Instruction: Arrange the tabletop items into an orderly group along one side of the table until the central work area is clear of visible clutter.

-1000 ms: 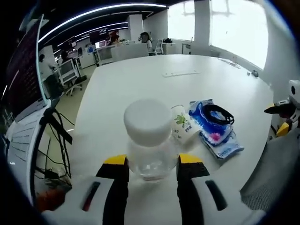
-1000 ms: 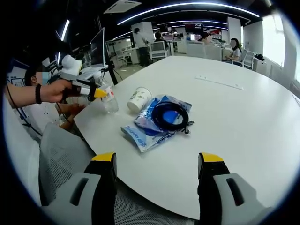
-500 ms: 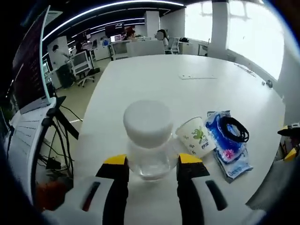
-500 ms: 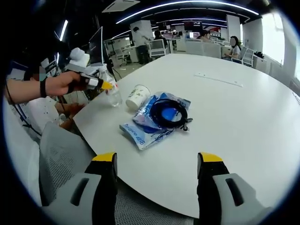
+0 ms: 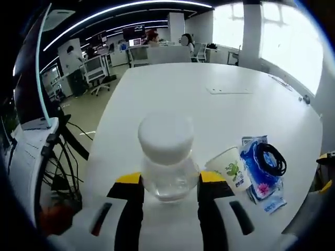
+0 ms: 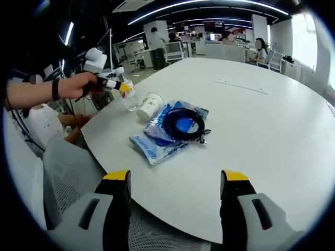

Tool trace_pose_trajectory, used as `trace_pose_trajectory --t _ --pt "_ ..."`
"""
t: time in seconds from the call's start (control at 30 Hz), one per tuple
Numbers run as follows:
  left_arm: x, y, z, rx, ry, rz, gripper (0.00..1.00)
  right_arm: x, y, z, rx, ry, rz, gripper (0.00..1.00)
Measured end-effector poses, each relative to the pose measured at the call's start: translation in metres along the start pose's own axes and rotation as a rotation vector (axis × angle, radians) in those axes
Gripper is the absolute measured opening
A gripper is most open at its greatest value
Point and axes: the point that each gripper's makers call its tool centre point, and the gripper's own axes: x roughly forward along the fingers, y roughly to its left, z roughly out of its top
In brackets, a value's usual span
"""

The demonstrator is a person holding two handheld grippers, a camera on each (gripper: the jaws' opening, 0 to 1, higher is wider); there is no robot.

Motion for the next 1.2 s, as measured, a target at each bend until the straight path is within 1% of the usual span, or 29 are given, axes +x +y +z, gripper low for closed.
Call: trace_pose_trajectory --t 0.3,0.53,0.67,0.8,0.97,1.07,1.2 --pt "0.005 0.004 0.004 -0.011 0.004 0.012 0.39 0.004 -0.001 0.004 -0.002 -0.004 0.002 0.69" --pt "0.007 0.005 0.004 -0.038 -0.001 0.002 0.40 0.006 0.002 0.006 -0.007 -0.006 0.007 0.69" --pt "0.007 0.005 0.004 -0.032 0.005 0.003 0.40 0.006 0.003 0.007 -0.008 -0.008 0.005 0.69" --pt "0.007 0.005 0.001 -0.008 0.023 -0.001 0.40 0.005 0.002 0.007 -0.006 -0.015 0.002 0.69" --pt "0.002 0.005 -0.002 -0.028 0.017 -0.012 0.40 0.002 0.000 0.008 -0.003 -0.023 -0.005 0.69" --pt "-0.004 0.003 -0.003 -0.029 0.007 -0.017 0.40 0.001 -0.001 0.008 0.001 -0.029 -0.008 0.69" --pt "-0.010 0.001 -0.009 -0.031 0.007 -0.017 0.40 0.000 0.000 0.008 0.006 -0.036 -0.008 0.69"
